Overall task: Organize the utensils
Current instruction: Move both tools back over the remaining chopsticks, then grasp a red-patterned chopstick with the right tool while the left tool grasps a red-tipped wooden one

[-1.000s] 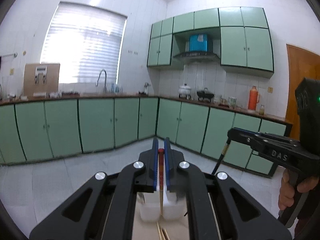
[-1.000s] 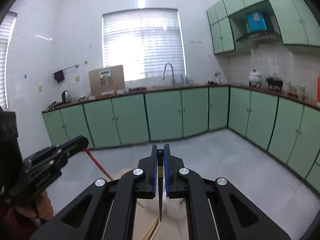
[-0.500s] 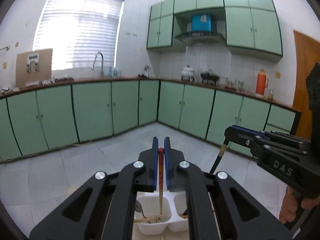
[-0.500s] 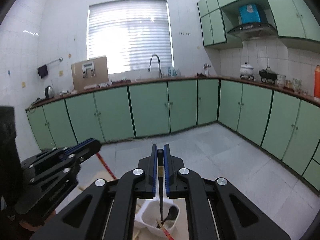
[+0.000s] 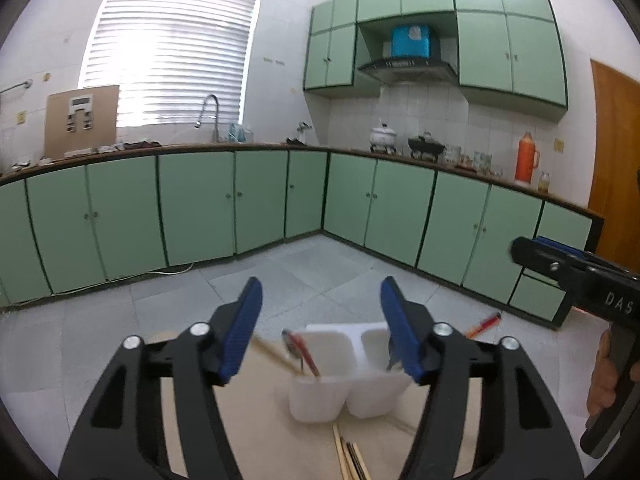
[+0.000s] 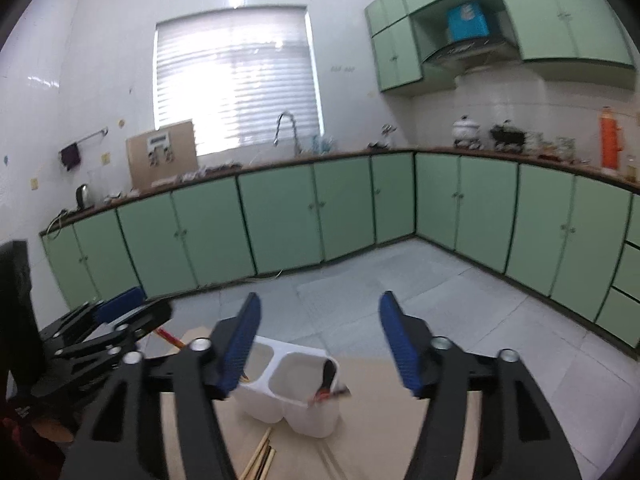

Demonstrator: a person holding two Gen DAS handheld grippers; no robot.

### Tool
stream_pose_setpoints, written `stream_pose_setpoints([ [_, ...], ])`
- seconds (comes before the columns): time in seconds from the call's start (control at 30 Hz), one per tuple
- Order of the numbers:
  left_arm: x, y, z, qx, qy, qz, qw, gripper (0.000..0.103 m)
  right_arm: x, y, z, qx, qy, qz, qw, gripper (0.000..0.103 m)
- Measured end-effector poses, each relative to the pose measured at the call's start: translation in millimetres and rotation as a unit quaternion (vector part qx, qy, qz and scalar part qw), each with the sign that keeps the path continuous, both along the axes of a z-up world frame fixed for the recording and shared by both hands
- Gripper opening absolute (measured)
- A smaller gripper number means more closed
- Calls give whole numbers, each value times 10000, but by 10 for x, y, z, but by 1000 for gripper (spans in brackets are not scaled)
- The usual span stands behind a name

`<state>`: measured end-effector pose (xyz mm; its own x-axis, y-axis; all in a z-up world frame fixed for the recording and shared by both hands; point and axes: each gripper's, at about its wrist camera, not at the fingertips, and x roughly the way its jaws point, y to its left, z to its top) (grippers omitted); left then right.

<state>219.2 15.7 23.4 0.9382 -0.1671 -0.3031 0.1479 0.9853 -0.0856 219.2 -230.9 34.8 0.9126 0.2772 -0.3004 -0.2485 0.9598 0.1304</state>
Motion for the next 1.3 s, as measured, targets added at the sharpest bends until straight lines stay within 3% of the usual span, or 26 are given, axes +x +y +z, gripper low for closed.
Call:
stream_pose_setpoints([
  [0.07, -264, 50, -67, -2, -86, 101, 9999, 69, -197, -28, -61, -45, -87, -170, 9998, 77],
  [0.2, -636, 81, -265, 103, -50, 261, 9996, 70, -606, -27, -351, -120, -37, -395, 9991, 78],
  [0.47, -987, 164, -998, 327, 1017, 315, 9938, 70, -1050, 162, -1123, -331, 601, -612, 9958, 78],
  [0.67, -1100, 200, -1395, 519, 1621, 230, 9851, 70, -1235, 328, -1567, -244, 1240, -325, 9915, 76],
  [0.9, -1209, 207, -1660, 697, 2031, 162, 9765, 66, -1450, 426, -1887, -242, 1803, 120, 9832, 60],
  [1.3, -1280, 242, -1857, 620, 2523, 219, 9654, 59, -1662, 752, -2029, -581, 2160, 757, 9717, 31],
])
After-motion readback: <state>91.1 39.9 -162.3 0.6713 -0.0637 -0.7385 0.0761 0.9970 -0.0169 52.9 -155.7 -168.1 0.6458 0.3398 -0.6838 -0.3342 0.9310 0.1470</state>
